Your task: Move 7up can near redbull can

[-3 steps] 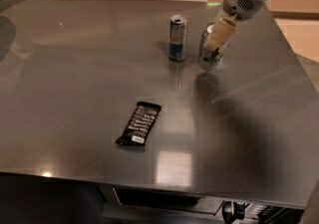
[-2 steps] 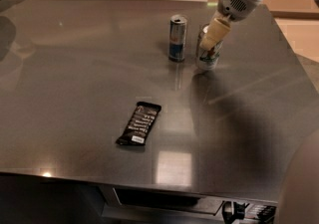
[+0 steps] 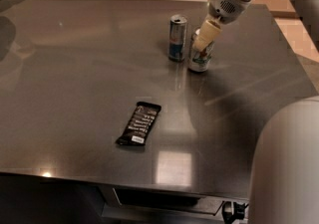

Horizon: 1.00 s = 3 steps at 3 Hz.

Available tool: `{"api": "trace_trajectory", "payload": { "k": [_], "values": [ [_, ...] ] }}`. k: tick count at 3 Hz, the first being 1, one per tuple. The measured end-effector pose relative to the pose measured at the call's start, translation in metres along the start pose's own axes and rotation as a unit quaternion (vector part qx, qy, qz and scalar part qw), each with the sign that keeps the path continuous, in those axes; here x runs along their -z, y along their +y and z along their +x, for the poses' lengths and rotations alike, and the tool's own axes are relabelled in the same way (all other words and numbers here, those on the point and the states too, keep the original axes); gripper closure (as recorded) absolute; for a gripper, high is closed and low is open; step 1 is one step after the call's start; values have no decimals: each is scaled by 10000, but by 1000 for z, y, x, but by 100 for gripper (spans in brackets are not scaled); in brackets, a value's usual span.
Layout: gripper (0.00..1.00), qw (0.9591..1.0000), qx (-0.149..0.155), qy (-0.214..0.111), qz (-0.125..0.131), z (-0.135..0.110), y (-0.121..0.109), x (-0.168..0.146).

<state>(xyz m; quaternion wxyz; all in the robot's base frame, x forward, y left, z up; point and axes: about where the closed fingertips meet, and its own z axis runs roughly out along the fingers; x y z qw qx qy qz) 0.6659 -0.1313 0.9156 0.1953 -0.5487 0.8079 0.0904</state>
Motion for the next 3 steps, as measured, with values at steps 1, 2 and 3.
{"api": "trace_trajectory", "payload": {
  "k": [1,2,3],
  "values": [
    [12,9999,53,57,-68,-1,-3,-7],
    [0,10000,54,34,-53,-3,-4,-10],
    [0,10000,54,34,-52,-3,-4,-10]
  ]
}}
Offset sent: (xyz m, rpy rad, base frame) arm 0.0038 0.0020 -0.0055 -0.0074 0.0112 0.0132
